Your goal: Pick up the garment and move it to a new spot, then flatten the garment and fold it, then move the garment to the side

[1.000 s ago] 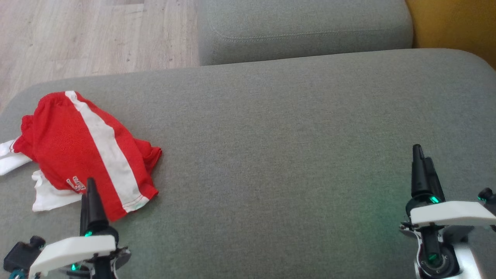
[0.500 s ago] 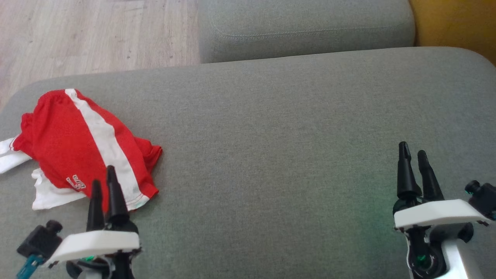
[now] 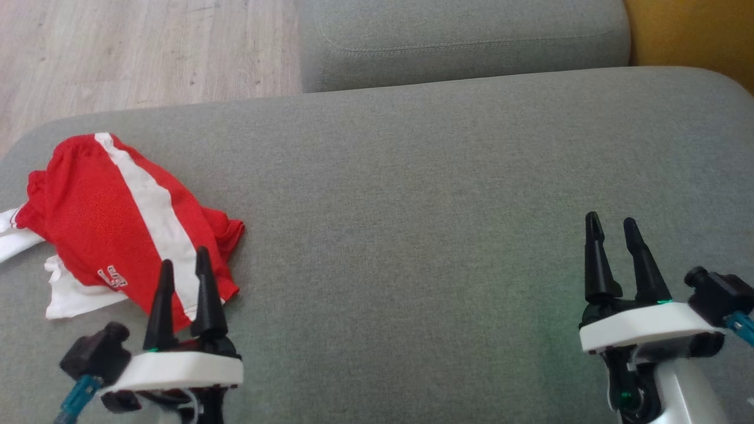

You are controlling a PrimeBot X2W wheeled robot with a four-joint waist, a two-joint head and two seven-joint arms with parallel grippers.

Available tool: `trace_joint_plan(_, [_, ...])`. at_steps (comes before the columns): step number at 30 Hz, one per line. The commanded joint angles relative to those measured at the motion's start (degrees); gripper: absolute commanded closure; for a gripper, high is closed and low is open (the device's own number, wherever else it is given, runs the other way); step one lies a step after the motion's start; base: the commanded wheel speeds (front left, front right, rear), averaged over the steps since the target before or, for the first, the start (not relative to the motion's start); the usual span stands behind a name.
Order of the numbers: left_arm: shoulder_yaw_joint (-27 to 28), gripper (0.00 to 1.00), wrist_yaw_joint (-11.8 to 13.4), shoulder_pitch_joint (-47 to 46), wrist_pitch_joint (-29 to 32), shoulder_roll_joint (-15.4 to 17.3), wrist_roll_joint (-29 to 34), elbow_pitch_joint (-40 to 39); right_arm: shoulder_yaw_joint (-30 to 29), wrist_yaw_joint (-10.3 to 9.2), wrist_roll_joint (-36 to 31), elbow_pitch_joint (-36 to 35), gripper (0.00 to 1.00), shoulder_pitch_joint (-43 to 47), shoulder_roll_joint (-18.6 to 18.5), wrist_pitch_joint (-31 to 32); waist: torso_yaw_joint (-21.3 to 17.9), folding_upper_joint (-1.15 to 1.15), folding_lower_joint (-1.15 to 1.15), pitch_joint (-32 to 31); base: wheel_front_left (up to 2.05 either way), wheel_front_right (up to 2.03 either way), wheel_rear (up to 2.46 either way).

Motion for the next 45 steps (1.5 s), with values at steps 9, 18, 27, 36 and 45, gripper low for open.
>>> trace_joint_plan(9, [-1.45, 0.0, 0.19, -3.06, -2.1, 0.73, 8.76, -2.48, 2.59, 0.32, -8.91, -2.79, 0.0, -3.3, -0.46, -2.22, -0.19, 0.0, 0.0, 0.16, 0.0, 0.0, 0.0])
trace_joint_plan(18, [-3.48, 0.0, -0.05, -3.36, -3.63, 1.25, 15.29, -2.0, 3.72, 0.35, -16.06, -3.72, 0.0, -3.5, -0.49, -3.73, -0.35, 0.0, 0.0, 0.45, 0.0, 0.0, 0.0])
trace_joint_plan(27, [-5.29, 0.0, 0.94, -3.66, -5.17, 1.84, 22.45, -2.5, 5.03, 0.39, -22.93, -4.75, 0.0, -3.5, -0.53, -5.26, -0.34, 0.0, 0.0, 0.4, 0.0, 0.0, 0.0])
trace_joint_plan(36, [-4.67, 0.0, 0.54, -3.34, -6.7, 1.32, 23.34, -3.41, 6.16, 0.42, -23.13, -5.59, 0.0, -3.31, -0.56, -6.78, -0.38, 0.0, 0.0, 0.47, 0.0, 0.0, 0.0])
trace_joint_plan(45, [-2.84, 0.0, -1.22, -2.63, -8.23, 0.64, 23.96, -2.48, 7.54, 0.45, -14.08, -3.3, 0.0, -2.25, -0.6, -8.3, -0.55, 0.0, 0.0, 0.26, 0.0, 0.0, 0.0])
